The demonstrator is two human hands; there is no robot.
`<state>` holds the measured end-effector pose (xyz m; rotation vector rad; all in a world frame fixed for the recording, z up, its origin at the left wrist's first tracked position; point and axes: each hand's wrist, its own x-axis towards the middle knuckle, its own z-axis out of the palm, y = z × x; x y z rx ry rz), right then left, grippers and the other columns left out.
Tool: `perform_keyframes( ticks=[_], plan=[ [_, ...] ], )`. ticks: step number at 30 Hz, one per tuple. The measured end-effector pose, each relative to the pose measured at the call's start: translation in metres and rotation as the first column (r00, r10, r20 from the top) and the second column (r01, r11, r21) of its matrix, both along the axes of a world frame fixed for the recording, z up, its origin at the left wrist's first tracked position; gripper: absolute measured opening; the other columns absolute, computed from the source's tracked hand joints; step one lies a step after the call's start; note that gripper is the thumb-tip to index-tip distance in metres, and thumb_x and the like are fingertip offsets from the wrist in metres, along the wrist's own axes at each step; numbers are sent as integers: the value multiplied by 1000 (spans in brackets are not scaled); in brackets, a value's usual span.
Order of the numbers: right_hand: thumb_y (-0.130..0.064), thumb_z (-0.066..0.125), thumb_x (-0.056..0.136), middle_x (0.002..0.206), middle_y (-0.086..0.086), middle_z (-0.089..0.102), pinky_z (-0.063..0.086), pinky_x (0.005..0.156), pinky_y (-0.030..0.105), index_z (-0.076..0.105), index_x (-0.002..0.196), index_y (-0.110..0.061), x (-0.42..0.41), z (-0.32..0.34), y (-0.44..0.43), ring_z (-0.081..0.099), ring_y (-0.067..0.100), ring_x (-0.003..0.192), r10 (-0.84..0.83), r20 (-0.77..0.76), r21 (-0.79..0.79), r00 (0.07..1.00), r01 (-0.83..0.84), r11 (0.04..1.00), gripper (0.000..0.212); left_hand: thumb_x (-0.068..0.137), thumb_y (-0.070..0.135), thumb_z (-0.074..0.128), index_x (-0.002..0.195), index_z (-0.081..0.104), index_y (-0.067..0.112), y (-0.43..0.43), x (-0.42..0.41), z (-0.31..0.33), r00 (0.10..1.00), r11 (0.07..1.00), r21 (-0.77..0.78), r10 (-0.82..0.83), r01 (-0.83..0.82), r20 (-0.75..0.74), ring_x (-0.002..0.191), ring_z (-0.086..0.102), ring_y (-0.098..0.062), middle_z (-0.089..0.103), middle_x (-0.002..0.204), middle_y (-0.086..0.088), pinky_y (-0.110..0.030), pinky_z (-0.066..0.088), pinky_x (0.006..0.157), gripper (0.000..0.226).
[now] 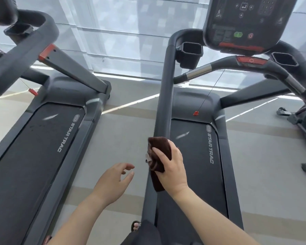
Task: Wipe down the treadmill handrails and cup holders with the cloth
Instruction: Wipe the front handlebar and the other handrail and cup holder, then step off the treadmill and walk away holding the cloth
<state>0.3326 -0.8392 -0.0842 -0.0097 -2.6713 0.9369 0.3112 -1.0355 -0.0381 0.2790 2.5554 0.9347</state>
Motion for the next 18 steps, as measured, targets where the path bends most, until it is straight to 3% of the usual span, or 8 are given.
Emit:
perform_keyframes(
  ticks=[4, 9, 14, 18],
  plan=[
    [-10, 67, 73, 141, 1, 36, 45, 89, 37, 51, 122, -32, 23, 5, 9, 43, 29, 115, -12, 73, -101, 997, 20, 995, 56, 91, 32, 48, 113, 57, 28, 17, 1, 14, 999, 999, 26, -36, 36, -24, 100, 54, -4, 59, 113, 12, -22, 39, 82, 24],
    [-27, 69, 78, 139, -4, 37, 42, 93, 35, 53, 118, -37, 69, 10, 45, 44, 23, 115, -44, 177, -187, 983, 77, 979, 44, 90, 28, 51, 112, 59, 27, 54, 21, 32, 988, 992, 42, -116, 121, -101, 100, 55, -4, 59, 108, 13, -24, 40, 84, 23],
    [-34, 74, 76, 130, -8, 42, 41, 98, 29, 56, 116, -35, 132, 9, 93, 49, 15, 114, -133, 216, -304, 967, 196, 932, 43, 90, 26, 52, 110, 59, 24, 105, 67, 43, 963, 972, 47, -218, 228, -161, 96, 55, -6, 60, 104, 11, -12, 38, 73, 21],
    [-37, 74, 76, 128, -11, 42, 40, 98, 27, 55, 115, -39, 200, 7, 134, 49, 14, 113, -238, 231, -291, 943, 301, 908, 43, 90, 30, 50, 110, 59, 27, 150, 114, 41, 935, 940, 62, -326, 337, -143, 100, 55, -5, 59, 107, 14, -22, 39, 81, 21]
  ],
)
